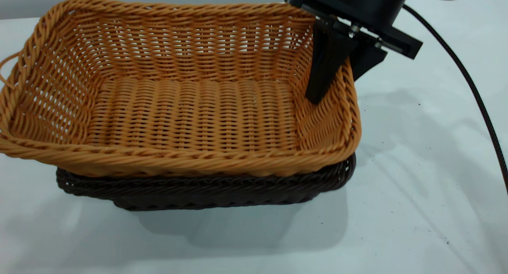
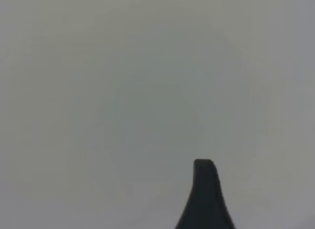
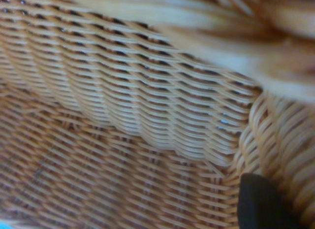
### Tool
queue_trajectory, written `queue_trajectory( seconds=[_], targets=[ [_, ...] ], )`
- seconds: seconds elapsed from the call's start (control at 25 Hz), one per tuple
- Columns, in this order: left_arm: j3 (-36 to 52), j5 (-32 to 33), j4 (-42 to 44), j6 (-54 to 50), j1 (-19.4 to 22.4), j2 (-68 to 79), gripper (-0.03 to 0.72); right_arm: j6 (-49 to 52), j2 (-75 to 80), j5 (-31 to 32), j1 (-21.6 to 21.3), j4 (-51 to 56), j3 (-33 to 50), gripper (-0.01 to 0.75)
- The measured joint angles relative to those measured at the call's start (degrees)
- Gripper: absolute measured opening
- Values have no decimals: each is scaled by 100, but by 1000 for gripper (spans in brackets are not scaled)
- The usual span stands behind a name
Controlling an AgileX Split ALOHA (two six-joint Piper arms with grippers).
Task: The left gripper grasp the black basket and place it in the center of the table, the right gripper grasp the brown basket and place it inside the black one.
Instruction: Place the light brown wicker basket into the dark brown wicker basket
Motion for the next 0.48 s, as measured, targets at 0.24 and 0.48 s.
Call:
queue_trajectory(
  seconds=[0.24, 0.48],
  targets=[
    [0, 5, 0, 0, 0, 0, 468, 72, 176, -5, 0, -29, 0, 108],
    [0, 5, -11, 5, 0, 0, 468, 126, 176, -5, 0, -40, 0, 108]
  ],
)
